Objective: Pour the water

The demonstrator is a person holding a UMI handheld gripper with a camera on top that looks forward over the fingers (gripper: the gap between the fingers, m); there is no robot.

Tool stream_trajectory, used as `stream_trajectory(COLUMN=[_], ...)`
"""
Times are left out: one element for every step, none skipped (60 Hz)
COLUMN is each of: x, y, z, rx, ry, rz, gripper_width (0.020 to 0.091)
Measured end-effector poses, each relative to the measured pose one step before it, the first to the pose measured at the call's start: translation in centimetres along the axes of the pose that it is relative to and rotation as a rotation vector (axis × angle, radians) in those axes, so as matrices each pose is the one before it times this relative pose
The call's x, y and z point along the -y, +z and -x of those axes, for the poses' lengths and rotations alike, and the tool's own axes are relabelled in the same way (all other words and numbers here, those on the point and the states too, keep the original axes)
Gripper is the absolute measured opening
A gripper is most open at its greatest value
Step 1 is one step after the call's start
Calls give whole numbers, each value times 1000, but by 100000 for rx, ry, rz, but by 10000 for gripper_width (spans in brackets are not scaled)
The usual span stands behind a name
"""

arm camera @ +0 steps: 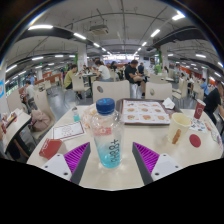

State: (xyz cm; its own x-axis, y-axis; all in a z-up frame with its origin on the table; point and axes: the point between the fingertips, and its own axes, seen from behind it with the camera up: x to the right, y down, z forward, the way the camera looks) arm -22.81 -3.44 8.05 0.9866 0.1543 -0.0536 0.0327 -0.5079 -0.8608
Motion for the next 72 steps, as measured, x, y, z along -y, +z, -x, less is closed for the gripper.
stream_trajectory(x=[64,114,136,104,24,-8,-37,-37,39,97,224,115,102,134,63,36,100,62,23,74,46,23,-78,21,-23,10,-9,17,1,89,74,55,3,62,111,234,344,392,403,492,568,663,515,711,772,917,1043,927,884,975,688,876,824,822,758,755,822,673,829,842,829,718,637,138,689,588,534,491,499,519,544,469], y=[708,670,642,618,574,524,476,430,389,325,288,163,102,139,123,111,85,80,-10,20,16,28,71,18,13,15,13,43,-25,78,75,56,35,34,-54,-58,-94,-103,-70,-90,-118,-118,-320,-132,-143,-160,-68,-152,-125,127,-245,-141,-96,-75,-53,8,69,-25,327,-2,10,64,73,-420,459,22,31,32,84,46,80,94], z=[31,1,-17,61,43,9,-21,0,-27,-33,-62,192,-44,-111,18,40,57,85,132,-66,-74,-99,-6,-113,-48,-65,-64,-15,136,-6,-64,-98,-78,3,-4,-70,-69,-61,-13,-34,-117,-106,-97,30,43,-59,30,-67,26,342,-321,-67,-5,31,34,6,677,18,-626,-62,-54,-80,-66,746,-518,-46,-54,-87,-143,-236,-306,-318], rx=[-383,-479,-547,-237,-330,-435,-510,-447,-451,-513,-138,392,-472,-991,-508,-299,-88,221,244,136,-92,-277,-369,-388,-271,-173,-180,-158,-168,-8,-303,-373,-219,219,229,89,94,335,577,603,432,444,1125,1451,1491,1172,706,1276,1623,1335,1581,1451,1674,1875,1850,1744,1179,1684,2059,1586,1487,1540,1515,825,1658,1496,1475,1460,1292,861,479,374], ry=[106,24,73,160,78,-113,-265,-188,58,270,246,427,186,-150,-368,-408,-369,-193,-90,24,150,203,208,-57,-280,-348,-266,-362,-589,-611,-626,-262,-430,-308,148,788,1133,826,432,285,555,927,959,903,1272,1983,2441,2823,2964,3055,3720,4143,4765,5513,6037,6386,6431,7202,7326,6936,6218,5796,5973,6372,6316,6371,5861,5448,5197,4910,4477,4024], rz=[-352,-614,-748,-583,-396,-277,-149,-108,-329,-604,-857,-1028,-643,-532,-375,-241,-419,-467,-382,-182,-106,-8,-40,64,207,213,254,267,225,315,253,364,460,397,297,-96,-358,-358,-277,-452,-740,-970,-871,-816,-914,-1231,-1289,-1091,-852,-745,-1211,-755,-503,-307,-248,-142,347,209,-173,-292,-394,-255,23,165,23,153,176,289,249,28,-53,178], gripper_width=[854,857,856,852,841,828,805,782,743,695,649,606,589,590,590,582,572,567,552,538,530,508,494,484,470,451,440,420,419,398,393,391,391,390,391,392,392,391,392,392,391,393,391,390,392,391,390,392,390,390,391,390,391,392,391,391,392,389,390,390,391,389,391,390,389,391,389,388,389,391,390,391])
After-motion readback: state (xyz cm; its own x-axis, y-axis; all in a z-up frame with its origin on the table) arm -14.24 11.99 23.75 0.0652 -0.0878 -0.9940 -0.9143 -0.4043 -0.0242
